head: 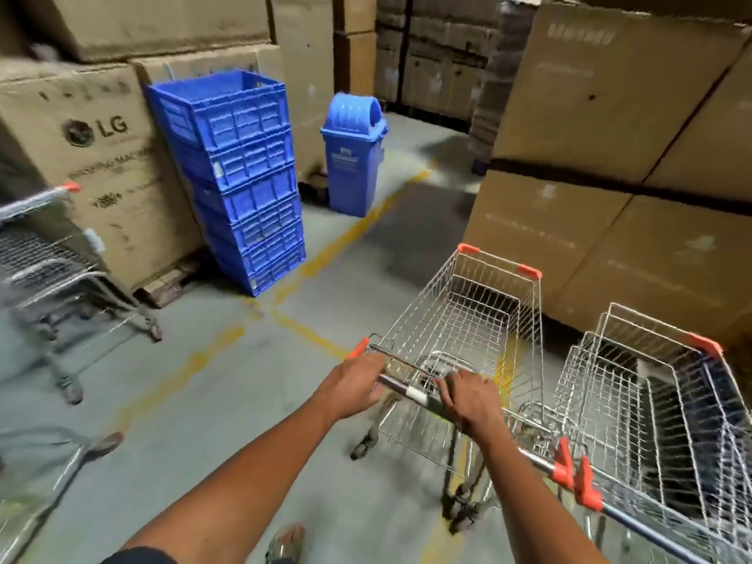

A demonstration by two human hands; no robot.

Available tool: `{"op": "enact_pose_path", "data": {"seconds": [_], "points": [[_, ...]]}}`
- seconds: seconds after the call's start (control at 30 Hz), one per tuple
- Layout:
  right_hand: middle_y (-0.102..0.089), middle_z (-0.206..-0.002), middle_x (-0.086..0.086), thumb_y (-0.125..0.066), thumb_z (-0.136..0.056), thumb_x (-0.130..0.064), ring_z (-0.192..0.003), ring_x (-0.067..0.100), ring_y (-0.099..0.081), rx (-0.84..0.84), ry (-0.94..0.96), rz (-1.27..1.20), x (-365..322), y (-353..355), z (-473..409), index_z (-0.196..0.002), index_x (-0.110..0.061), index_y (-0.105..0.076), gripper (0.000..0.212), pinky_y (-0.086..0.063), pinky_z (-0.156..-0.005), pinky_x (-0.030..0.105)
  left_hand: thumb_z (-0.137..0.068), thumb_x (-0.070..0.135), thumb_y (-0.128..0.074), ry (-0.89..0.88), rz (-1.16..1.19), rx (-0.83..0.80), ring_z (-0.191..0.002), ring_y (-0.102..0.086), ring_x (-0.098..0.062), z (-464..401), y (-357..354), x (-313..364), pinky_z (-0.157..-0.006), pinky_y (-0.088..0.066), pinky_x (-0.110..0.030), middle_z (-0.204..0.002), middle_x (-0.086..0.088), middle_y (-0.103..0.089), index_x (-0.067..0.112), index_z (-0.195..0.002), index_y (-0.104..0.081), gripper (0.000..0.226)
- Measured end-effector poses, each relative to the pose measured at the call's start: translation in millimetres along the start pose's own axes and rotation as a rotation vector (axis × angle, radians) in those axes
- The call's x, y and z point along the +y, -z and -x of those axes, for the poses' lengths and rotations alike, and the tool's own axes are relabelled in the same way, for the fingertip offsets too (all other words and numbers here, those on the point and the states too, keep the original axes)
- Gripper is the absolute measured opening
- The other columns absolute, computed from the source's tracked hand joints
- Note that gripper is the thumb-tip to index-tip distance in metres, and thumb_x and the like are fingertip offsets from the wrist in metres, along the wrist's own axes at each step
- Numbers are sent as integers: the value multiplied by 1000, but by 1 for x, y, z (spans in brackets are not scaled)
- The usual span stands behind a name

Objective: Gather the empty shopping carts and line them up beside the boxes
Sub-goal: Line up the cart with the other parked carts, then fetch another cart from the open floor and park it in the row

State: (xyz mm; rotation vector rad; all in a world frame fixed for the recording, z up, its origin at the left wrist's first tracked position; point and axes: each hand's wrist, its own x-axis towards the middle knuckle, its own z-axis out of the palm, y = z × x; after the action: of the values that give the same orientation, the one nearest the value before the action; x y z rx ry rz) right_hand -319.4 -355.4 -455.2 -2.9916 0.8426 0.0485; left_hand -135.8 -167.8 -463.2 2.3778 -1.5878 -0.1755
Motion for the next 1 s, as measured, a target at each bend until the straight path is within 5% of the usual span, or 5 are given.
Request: {"op": "enact_pose_path", "data": {"seconds": [0.1, 0.33, 0.77, 1.0], "points": [[-62, -90, -2, 8, -98, -64, -74, 15, -56, 82, 121, -8, -40, 7, -26, -96, -26, -58, 76, -49, -72, 34, -90, 30, -54, 143, 27, -2, -110, -61, -21, 36, 13, -32, -91, -48, -35, -126, 0, -62, 26, -139, -50, 50], [-66, -88, 3, -33, -104, -52, -85, 32, -66, 180, 417, 7, -172, 4, -83, -90, -24, -59, 41, -51, -72, 43, -95, 30, -57, 445, 12, 105, -112, -59, -22, 133, 47, -118, -98, -45, -35, -118, -2, -62, 18, -122, -59, 29], [-64, -87, 1, -48, -100, -41, -84, 31, -61, 199, 922, -91, -515, 7, -115, -89, -23, -59, 24, -44, -71, 43, -87, 42, -49, 949, 65, 403, -102, -60, -6, 355, 97, -286, -87, -53, -35, -107, 14, -59, 33, -111, -57, 27], [-65, -89, 2, -49, -101, -39, -85, 30, -60, 190, 1035, -139, -655, 6, -111, -92, -21, -61, 23, -42, -73, 43, -88, 34, -60, 1129, 137, 578, -101, -61, -14, 435, 124, -352, -86, -54, -37, -106, 8, -61, 23, -112, -63, 26]]}}
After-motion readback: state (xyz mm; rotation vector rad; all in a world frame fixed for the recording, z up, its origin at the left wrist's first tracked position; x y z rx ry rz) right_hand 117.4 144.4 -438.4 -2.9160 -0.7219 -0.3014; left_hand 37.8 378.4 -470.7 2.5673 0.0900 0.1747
